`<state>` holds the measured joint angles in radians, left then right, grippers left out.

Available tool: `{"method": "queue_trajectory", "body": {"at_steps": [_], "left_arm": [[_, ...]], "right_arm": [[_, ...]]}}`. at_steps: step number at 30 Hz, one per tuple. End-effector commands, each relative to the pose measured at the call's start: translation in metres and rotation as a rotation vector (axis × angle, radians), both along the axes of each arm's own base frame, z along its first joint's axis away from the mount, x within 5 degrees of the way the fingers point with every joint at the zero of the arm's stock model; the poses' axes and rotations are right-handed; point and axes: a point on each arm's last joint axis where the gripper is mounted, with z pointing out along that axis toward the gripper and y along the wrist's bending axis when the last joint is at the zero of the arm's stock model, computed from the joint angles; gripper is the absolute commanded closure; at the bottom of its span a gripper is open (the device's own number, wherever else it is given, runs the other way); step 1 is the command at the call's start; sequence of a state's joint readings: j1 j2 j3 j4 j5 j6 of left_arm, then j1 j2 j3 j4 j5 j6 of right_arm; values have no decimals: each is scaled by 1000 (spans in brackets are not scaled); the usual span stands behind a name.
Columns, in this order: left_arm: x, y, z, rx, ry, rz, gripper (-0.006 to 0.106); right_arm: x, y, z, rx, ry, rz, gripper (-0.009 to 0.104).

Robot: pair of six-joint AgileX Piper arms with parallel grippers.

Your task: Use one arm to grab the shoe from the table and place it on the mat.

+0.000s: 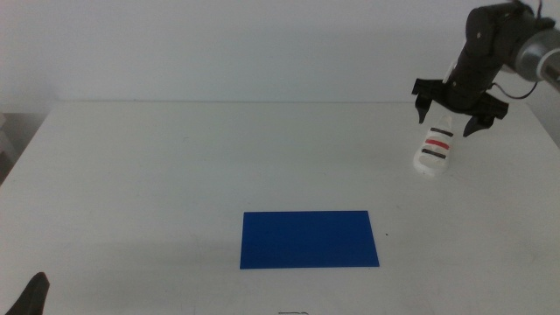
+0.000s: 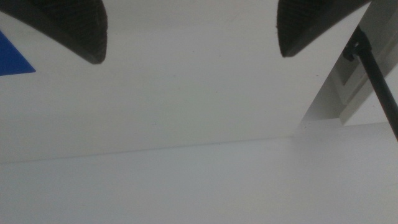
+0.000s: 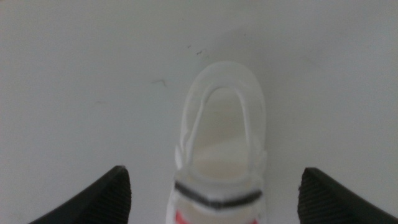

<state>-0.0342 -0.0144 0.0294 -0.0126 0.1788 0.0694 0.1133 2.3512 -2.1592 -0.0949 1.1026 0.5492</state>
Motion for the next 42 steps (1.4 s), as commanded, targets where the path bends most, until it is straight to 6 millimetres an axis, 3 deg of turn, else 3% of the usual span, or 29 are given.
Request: {"method": "queue_trajectory", "body": {"at_steps": [1, 9, 12, 16, 23, 27, 33, 37, 42], "left_arm": [[-1, 0, 10, -27, -105, -2, 7], [-1, 0, 10, -27, -105, -2, 7], [-1, 0, 10, -27, -105, -2, 7], [-1, 0, 10, -27, -105, -2, 7], [-1, 0, 10, -27, -105, -2, 7], [-1, 0, 10, -27, -105, -2, 7], [-1, 0, 10, -27, -105, -2, 7], [-1, 0, 10, -27, -105, -2, 7], [-1, 0, 10, -27, -105, -2, 7]], "right_arm": [[1, 0, 36, -1, -107, 0, 19], [8, 1, 7, -4, -55, 2, 23], [10, 1, 5, -4, -66, 10, 41], [6, 1, 9, -28, -46, 57, 95], [-20, 10, 51, -15, 28, 69, 96], [-40, 42, 67, -51, 42, 109, 96], [-97, 115, 81, -124, 15, 169, 96], [-135, 156, 78, -93, 32, 167, 96], [-175, 204, 61, -81, 67, 204, 96]]}}
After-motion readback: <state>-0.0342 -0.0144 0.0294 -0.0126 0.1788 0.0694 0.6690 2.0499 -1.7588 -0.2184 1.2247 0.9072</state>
